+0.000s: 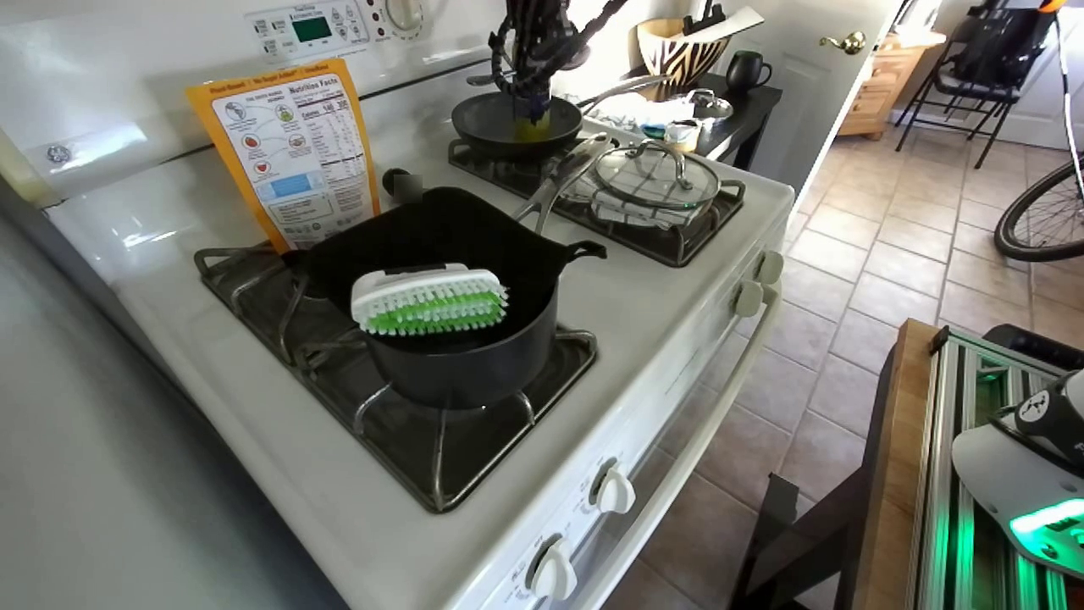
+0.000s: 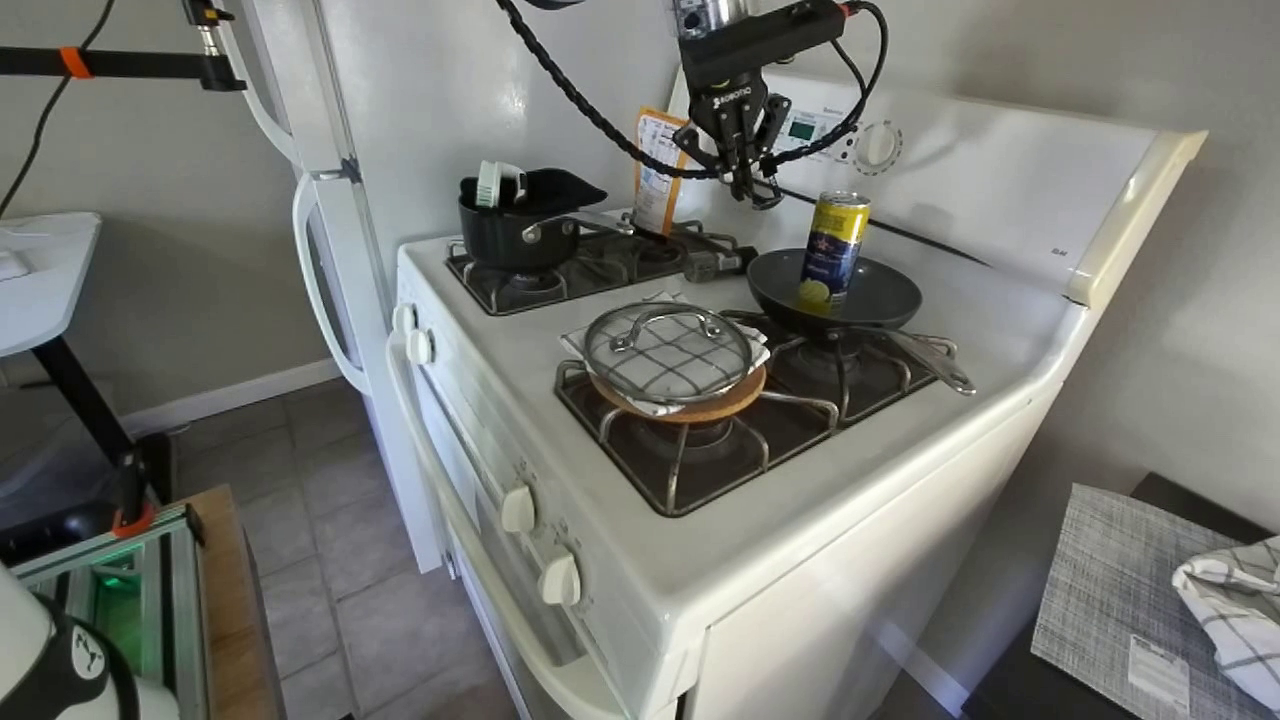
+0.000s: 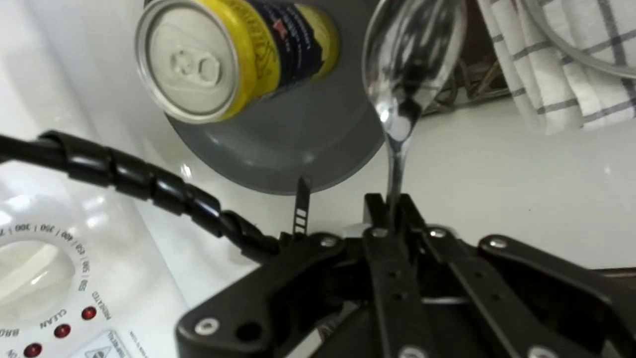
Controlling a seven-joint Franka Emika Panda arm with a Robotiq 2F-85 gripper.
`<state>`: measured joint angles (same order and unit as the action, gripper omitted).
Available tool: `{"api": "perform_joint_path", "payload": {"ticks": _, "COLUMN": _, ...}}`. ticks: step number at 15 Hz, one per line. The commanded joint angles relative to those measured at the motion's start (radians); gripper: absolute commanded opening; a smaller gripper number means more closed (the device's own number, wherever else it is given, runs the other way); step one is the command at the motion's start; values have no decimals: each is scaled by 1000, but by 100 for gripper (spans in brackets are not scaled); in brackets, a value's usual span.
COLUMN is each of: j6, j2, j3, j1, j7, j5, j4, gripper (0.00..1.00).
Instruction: Take the kitchen spoon off of the pot and put it into the pan
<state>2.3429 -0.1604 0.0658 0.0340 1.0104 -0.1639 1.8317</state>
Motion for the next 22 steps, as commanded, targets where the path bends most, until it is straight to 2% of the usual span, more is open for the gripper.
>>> {"api": "perform_joint_path", "payload": {"ticks": 1, "j6": 59, "j2": -54, "j3": 25, "j1": -24, "j7": 160, "j5": 88, "j4": -61, "gripper": 2}}
{"api": "perform_joint_path", "payload": {"ticks": 5, "j6": 16, "j2": -109, "j3": 40, "j1": -52, "j7": 293, "j5": 226, "j4": -125, "gripper": 2}}
{"api": "perform_joint_path", "payload": {"ticks": 12, "j6": -55, "j2": -196, "j3": 55, "j1": -91, "j7": 342, "j5": 340, "j4": -201, "gripper": 2}}
{"api": "perform_joint_path", "payload": {"ticks": 18, "j6": -142, "j2": -247, "j3": 48, "j1": -105, "j7": 324, "j5": 342, "j4": -253, "gripper": 2}}
{"api": "perform_joint_path", "payload": {"ticks": 22, "j6": -142, "j2": -283, "j3": 53, "j1": -121, "j7": 338, "j5": 352, "j4": -280, "gripper": 2}}
